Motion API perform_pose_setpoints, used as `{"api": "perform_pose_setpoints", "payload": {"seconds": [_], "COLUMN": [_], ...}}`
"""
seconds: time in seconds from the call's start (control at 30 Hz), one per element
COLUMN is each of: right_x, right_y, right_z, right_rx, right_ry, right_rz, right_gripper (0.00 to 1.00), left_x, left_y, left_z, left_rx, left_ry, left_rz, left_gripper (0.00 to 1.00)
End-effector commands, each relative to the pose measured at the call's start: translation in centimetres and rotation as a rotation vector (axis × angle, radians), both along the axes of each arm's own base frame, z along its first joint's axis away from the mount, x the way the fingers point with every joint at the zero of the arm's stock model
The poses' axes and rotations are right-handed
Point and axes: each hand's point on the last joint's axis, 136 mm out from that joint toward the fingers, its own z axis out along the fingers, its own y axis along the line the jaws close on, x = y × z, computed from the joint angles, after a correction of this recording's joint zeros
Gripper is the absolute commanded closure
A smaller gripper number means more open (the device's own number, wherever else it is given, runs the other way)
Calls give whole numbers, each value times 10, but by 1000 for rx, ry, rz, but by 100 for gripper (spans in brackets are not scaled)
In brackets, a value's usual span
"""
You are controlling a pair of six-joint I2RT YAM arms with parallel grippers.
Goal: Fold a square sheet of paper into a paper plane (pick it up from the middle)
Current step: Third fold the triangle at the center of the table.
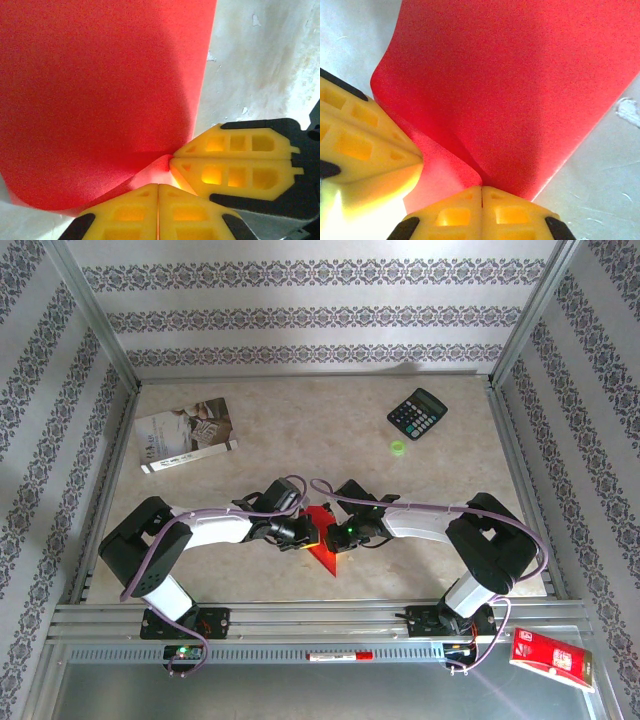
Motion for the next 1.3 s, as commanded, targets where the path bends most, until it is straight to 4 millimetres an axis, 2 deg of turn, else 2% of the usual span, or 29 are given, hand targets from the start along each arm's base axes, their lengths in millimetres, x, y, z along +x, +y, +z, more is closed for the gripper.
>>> {"api": "perform_pose_setpoints", "payload": {"seconds": [0.0,0.43,0.57,0.67,0.8,1.03,1.13,1.27], "right_x": [-18,-20,-21,-21,-21,-13,-6,1], "right_y": [-20,-21,-22,-22,-21,-16,-13,-9], "right_z": [-26,-29,-31,-31,-30,-25,-23,-25], "right_rx": [-103,-110,-114,-111,-91,-46,-40,-49], "right_ry": [58,65,71,80,98,108,92,87], "right_rz": [-7,-4,-5,-15,-57,-152,-179,-190], "right_gripper": [97,97,97,97,97,97,97,97], "left_x": [-12,-22,-15,-9,-12,-19,-19,-23], "left_y": [9,22,18,13,14,30,27,10], "left_z": [-18,-34,-19,0,12,24,29,32], "left_rx": [61,105,72,18,-30,-28,-48,-90], "left_ry": [17,37,-1,-52,-77,-126,-139,-136], "left_rz": [-29,-22,-14,-2,26,75,70,35], "left_gripper": [92,92,87,78,74,75,79,86]}}
